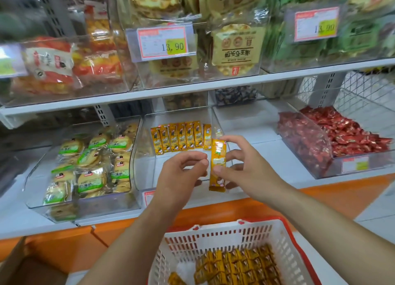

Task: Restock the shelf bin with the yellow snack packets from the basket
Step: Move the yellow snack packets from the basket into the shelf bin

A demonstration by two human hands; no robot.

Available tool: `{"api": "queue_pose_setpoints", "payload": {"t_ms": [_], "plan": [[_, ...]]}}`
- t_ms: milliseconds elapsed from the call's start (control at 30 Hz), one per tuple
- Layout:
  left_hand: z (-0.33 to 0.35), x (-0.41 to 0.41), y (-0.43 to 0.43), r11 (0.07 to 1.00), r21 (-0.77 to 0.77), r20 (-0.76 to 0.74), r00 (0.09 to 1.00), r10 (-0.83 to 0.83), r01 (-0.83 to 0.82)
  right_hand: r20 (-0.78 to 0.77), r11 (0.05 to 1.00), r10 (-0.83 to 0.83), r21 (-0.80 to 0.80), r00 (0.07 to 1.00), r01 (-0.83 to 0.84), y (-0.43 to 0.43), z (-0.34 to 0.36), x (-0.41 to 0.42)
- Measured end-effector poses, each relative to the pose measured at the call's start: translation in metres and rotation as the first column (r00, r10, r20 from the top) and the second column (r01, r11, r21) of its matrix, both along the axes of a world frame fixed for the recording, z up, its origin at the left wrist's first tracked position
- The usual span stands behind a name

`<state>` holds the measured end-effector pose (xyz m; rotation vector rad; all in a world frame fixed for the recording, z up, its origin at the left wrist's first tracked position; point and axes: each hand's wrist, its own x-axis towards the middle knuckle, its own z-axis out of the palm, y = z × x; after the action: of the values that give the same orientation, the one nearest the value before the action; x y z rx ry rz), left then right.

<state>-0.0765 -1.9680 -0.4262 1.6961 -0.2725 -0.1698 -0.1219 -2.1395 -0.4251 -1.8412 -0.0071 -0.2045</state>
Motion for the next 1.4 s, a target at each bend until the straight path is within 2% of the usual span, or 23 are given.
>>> {"api": "queue_pose_setpoints", "payload": {"t_ms": [133, 200, 300, 367, 400, 467, 600, 833, 933, 1033, 1100, 1233, 1300, 1400], "plan": [[-0.003, 0.046, -0.013, 0.971, 0.232, 0.125, 0.992, 0.02, -0.049, 0.033, 0.985, -0.158, 0.071, 0.987, 0.156, -0.02, -0.009, 0.005], [-0.005, 0.08, -0.025, 0.92, 0.382, 0.226, 0.974, 0.003, -0.092, 0.029, 0.972, -0.214, 0.102, 0.976, 0.21, -0.029, -0.015, 0.01], [-0.011, 0.131, -0.042, 0.771, 0.628, 0.324, 0.936, -0.135, -0.106, 0.034, 0.965, -0.24, 0.119, 0.97, 0.235, -0.039, -0.024, 0.017], [-0.017, 0.162, -0.052, 0.592, 0.787, 0.383, 0.89, -0.249, -0.173, 0.034, 0.963, -0.242, 0.127, 0.97, 0.236, -0.046, -0.028, 0.024], [-0.02, 0.177, -0.055, 0.512, 0.831, 0.405, 0.868, -0.289, -0.217, 0.034, 0.962, -0.243, 0.137, 0.97, 0.236, -0.05, -0.03, 0.027], [-0.028, 0.202, -0.063, 0.417, 0.868, 0.422, 0.842, -0.337, -0.268, 0.038, 0.956, -0.249, 0.167, 0.968, 0.24, -0.056, -0.035, 0.033], [-0.048, 0.232, -0.074, 0.355, 0.88, 0.453, 0.779, -0.433, -0.315, 0.042, 0.94, -0.267, 0.232, 0.963, 0.251, -0.06, -0.04, 0.042], [-0.067, 0.247, -0.087, 0.321, 0.869, 0.495, 0.668, -0.555, -0.377, 0.049, 0.91, -0.295, 0.319, 0.954, 0.265, -0.044, -0.035, 0.059], [-0.072, 0.248, -0.084, 0.364, 0.846, 0.531, 0.68, -0.506, -0.39, 0.074, 0.911, -0.315, 0.304, 0.946, 0.279, -0.042, -0.027, 0.072], [-0.075, 0.25, -0.078, 0.445, 0.807, 0.573, 0.697, -0.431, -0.389, 0.166, 0.924, -0.344, 0.232, 0.924, 0.303, -0.047, -0.014, 0.1], [-0.074, 0.253, -0.072, 0.508, 0.776, 0.595, 0.699, -0.397, -0.373, 0.218, 0.94, -0.341, 0.101, 0.915, 0.326, -0.049, -0.007, 0.128], [-0.07, 0.257, -0.064, 0.576, 0.747, 0.595, 0.721, -0.357, -0.332, 0.264, 0.907, -0.223, -0.297, 0.938, 0.299, -0.052, -0.001, 0.184], [-0.073, 0.257, -0.06, 0.63, 0.708, 0.606, 0.732, -0.312, -0.318, 0.233, 0.843, -0.158, -0.474, 0.959, 0.254, -0.051, 0.0, 0.21], [-0.078, 0.26, -0.056, 0.699, 0.651, 0.617, 0.743, -0.26, -0.296, 0.123, 0.694, -0.133, -0.696, 0.983, 0.181, -0.049, 0.001, 0.241]]}}
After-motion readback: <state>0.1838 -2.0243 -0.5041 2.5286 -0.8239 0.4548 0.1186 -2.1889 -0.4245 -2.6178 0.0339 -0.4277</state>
